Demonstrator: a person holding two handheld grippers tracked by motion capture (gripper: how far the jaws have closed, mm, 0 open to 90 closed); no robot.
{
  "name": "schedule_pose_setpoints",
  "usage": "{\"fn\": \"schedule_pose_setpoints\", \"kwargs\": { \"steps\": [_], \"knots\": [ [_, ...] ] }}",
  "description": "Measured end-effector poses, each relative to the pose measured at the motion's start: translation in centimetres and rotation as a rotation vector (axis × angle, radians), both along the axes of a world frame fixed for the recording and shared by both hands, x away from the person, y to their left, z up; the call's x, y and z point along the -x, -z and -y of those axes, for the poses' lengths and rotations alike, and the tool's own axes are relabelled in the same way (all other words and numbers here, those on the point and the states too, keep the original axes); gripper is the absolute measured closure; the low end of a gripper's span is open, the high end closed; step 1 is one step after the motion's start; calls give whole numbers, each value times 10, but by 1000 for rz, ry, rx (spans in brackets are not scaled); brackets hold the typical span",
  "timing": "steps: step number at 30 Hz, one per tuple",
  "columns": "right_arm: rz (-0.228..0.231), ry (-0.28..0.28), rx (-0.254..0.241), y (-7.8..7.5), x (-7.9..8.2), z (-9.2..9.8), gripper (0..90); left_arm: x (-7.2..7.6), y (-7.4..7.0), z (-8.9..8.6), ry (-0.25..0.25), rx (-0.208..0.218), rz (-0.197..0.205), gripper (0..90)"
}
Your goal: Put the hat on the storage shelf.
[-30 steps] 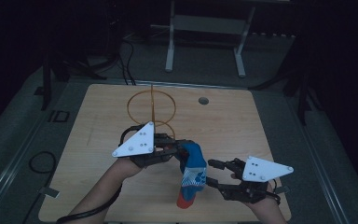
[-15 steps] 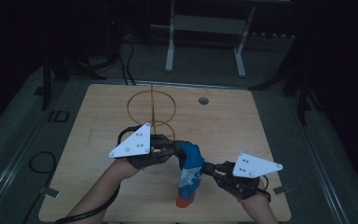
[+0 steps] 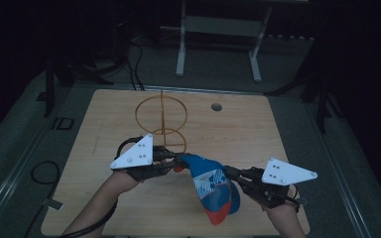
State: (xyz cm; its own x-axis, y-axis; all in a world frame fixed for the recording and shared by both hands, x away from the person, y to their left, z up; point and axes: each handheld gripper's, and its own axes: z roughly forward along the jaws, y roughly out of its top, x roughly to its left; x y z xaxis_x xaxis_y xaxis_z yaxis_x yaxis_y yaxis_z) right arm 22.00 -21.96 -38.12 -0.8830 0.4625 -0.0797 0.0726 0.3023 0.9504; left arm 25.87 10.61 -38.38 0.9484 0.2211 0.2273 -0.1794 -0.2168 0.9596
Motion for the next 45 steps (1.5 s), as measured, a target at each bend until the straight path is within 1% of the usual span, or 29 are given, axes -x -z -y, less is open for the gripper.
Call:
{"fn": "schedule_pose_setpoints", "kwargs": {
  "steps": [2,5,6,8,9,10,12,13,15,16,17,19,21,22,24,26,27,28,30,31,33,34,35,37,40,42,43,45],
  "knots": [
    [8,5,12,-3,-1,0,899,0,1,0,-4,-2,-6,892],
    [8,9,22,-5,-2,-1,899,0,3,1,-13,-11,-15,878],
    [10,9,20,-6,-2,-1,899,0,4,1,-17,-14,-19,873],
    [8,10,24,-7,-3,-1,899,1,4,0,-19,-23,-15,795],
    [11,13,21,-7,-4,-1,899,2,4,0,-25,-23,-22,746],
    [4,10,16,-8,-4,0,899,3,4,0,-28,-17,-26,703],
    [12,17,18,-9,-5,1,899,5,3,-2,-50,-16,-24,591],
    [14,18,18,-10,-5,2,899,5,3,-3,-61,-18,-28,583],
    [18,27,17,-13,-6,3,900,7,4,-7,-89,-19,-29,502],
    [22,28,16,-14,-6,3,899,8,5,-8,-108,-20,-32,496],
    [23,33,16,-16,-6,4,899,8,6,-11,-115,-14,-36,492],
    [29,38,17,-18,-7,6,899,10,9,-17,-139,-10,-43,453],
    [34,44,16,-20,-7,7,899,11,13,-23,-155,-9,-63,418],
    [37,51,15,-21,-8,8,899,11,16,-26,-171,-14,-67,398],
    [41,60,10,-24,-9,11,899,13,21,-34,-192,-4,-88,367],
    [48,70,10,-26,-10,13,899,14,27,-41,-215,10,-113,284],
    [50,74,6,-27,-11,14,899,15,30,-44,-227,14,-126,266],
    [49,76,3,-28,-12,15,899,16,33,-48,-239,11,-131,244],
    [55,83,3,-31,-14,15,900,17,39,-53,-260,5,-150,153],
    [54,86,1,-32,-15,15,899,18,43,-56,-280,3,-149,140],
    [64,94,4,-34,-18,15,899,20,50,-61,-310,-4,-165,73],
    [66,95,3,-36,-20,15,899,21,54,-63,-328,-8,-171,61],
    [64,97,1,-37,-22,15,899,22,58,-65,-349,-13,-172,26],
    [63,104,2,-39,-26,13,899,25,66,-70,-383,-18,-182,20],
    [62,109,-3,-42,-33,11,899,29,79,-78,-440,-6,-183,20],
    [59,109,-11,-45,-37,10,899,32,88,-85,-474,3,-191,20],
    [58,110,-15,-46,-39,9,899,34,93,-88,-493,-3,-194,20],
    [61,114,-16,-49,-43,8,899,37,104,-94,-521,-1,-210,20]
  ]
}}
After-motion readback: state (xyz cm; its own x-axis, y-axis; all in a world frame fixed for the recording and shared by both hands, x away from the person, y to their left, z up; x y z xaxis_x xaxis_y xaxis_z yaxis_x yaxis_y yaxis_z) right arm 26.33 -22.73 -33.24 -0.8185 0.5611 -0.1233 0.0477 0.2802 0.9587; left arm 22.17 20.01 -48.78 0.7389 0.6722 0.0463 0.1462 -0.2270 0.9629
